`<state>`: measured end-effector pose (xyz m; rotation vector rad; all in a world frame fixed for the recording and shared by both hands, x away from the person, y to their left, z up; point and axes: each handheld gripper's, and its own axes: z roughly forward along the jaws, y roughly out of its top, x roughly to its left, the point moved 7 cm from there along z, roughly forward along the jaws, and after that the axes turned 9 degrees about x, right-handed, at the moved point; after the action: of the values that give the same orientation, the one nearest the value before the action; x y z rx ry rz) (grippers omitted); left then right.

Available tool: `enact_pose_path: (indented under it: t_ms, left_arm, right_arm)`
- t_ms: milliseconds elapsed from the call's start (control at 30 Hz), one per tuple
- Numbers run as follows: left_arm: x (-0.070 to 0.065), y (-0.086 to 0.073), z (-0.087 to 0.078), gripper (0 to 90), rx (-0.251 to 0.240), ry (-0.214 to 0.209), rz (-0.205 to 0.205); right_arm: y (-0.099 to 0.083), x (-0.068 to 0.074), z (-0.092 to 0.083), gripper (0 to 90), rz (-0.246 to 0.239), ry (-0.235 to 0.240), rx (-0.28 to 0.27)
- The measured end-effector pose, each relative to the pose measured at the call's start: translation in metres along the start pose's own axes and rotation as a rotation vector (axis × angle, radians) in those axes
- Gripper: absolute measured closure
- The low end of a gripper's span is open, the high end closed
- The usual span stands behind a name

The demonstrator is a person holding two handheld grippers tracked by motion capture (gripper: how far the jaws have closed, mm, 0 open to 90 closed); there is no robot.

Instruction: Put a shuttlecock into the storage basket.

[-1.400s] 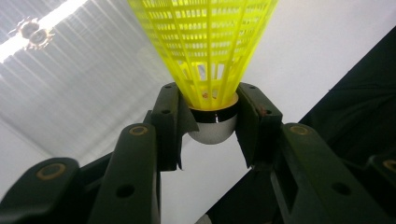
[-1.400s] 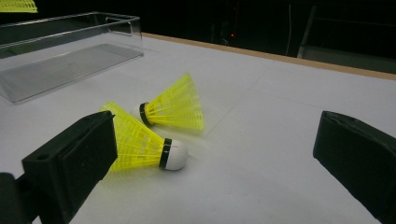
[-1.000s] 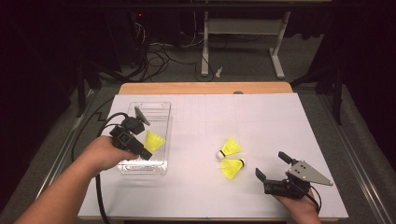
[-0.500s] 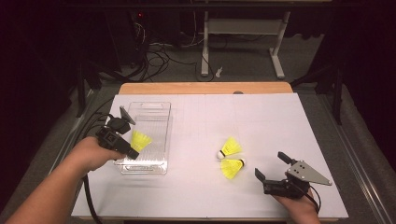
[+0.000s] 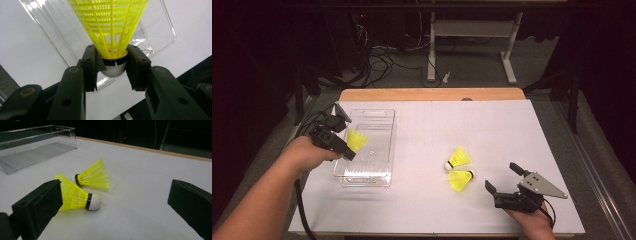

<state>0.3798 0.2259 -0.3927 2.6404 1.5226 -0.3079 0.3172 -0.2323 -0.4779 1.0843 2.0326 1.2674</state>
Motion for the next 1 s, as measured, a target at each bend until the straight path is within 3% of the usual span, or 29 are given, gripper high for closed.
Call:
enact_pose_path:
  t_ms: [433,533,1000]
  left_arm:
    - [0.014,0.022,0.008,64.3,0.004,-0.003,-0.046]
    - [0.015,0.023,0.008,64.4,0.016,0.013,-0.054]
    - [0.019,0.042,-0.008,64.3,0.016,0.041,-0.071]
  right_arm:
    - [0.000,0.001,0.001,0.6,-0.002,0.005,0.003]
    - [0.000,0.001,0.001,0.6,0.001,0.005,0.003]
    - [0.001,0.000,-0.001,0.6,0.002,0.007,-0.007]
